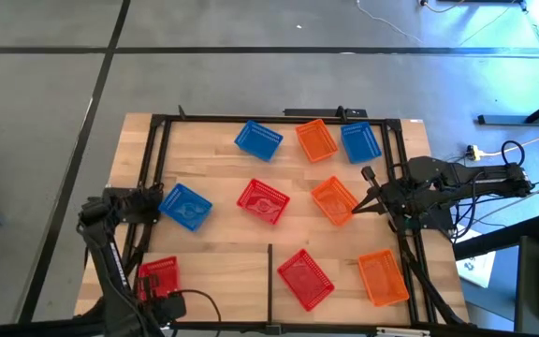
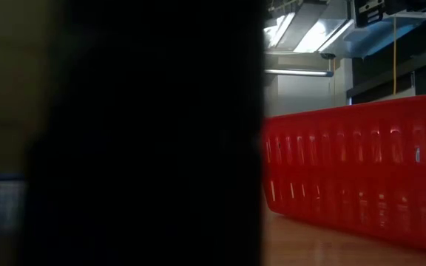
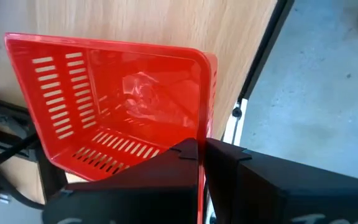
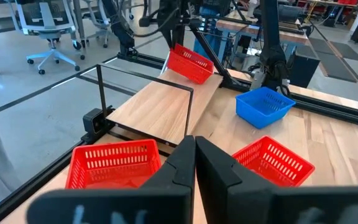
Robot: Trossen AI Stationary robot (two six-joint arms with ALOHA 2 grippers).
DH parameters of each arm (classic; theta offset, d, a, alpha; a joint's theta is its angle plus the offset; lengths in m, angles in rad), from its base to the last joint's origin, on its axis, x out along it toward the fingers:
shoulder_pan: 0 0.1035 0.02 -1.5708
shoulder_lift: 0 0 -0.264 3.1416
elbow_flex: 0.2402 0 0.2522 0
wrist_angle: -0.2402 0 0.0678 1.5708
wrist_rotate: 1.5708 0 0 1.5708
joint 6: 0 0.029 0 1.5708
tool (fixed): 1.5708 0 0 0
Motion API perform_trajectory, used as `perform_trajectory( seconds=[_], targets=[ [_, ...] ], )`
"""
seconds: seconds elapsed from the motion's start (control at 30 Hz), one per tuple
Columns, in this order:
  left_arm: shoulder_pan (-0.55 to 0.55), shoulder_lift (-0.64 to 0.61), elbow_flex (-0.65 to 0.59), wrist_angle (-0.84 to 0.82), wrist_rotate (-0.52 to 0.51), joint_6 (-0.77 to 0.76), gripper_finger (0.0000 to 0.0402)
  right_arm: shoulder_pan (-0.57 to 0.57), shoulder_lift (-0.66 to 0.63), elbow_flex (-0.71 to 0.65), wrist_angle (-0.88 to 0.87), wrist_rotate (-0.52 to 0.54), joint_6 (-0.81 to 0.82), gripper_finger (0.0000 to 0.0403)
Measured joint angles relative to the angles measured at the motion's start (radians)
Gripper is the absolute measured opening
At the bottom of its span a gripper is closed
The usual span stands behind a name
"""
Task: Stack baskets on shelf by color
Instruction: Put the top red bin on the shelf
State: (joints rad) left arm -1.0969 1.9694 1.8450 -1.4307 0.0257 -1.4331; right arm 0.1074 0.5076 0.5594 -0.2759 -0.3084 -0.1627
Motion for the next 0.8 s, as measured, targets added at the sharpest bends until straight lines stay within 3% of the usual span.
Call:
perform_trajectory(
  seconds=[0.37, 0.8],
  targets=[
    [-0.011, 0.006, 0.000, 0.005, 0.023, 0.003, 0.0000, 0.000, 0.000, 0.000, 0.000, 0.001, 0.000, 0.0016],
    [-0.029, 0.006, -0.108, 0.116, 0.066, 0.002, 0.0005, 0.000, 0.000, 0.000, 0.001, 0.001, 0.002, 0.0016]
  ],
)
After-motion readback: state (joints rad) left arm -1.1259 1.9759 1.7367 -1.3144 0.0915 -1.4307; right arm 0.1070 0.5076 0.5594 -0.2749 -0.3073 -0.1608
